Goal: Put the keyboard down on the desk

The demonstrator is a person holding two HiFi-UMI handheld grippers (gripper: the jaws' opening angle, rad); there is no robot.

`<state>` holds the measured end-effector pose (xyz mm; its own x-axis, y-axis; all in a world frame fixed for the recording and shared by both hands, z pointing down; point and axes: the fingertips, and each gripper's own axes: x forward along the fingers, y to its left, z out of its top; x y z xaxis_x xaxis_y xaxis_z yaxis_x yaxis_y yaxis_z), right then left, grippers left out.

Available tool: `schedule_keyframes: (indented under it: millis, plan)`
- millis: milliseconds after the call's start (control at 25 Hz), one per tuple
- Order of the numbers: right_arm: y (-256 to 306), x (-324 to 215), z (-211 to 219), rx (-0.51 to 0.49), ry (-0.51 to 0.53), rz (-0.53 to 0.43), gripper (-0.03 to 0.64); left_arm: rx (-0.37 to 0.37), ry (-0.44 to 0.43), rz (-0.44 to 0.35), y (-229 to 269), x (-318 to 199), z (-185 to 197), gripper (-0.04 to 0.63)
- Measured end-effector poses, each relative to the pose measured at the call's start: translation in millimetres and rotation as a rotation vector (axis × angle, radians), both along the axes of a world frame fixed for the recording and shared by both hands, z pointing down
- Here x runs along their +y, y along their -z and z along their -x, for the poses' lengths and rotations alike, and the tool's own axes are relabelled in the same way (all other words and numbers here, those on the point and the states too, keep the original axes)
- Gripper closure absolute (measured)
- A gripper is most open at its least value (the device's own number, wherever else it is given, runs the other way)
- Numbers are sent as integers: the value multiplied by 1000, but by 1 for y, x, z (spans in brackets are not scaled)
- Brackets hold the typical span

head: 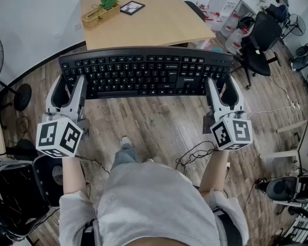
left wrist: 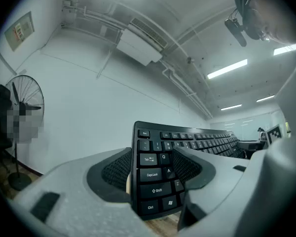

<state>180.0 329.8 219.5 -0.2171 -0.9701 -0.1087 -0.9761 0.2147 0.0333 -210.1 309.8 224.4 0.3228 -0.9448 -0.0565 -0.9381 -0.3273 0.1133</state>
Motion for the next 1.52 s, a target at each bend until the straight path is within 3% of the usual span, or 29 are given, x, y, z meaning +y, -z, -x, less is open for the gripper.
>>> schedule_keyframes:
  millis: [800, 1320, 1520]
  plan:
    - [-7, -5, 0, -16, -9, 0, 359, -11, -3, 3, 0, -6, 0, 347]
    - [4, -162, 72, -12, -64, 20, 359, -2, -47, 37, 7, -183, 71, 347]
    - [0, -160, 75, -14, -71, 9, 359, -4, -54, 32, 4, -184, 73, 347]
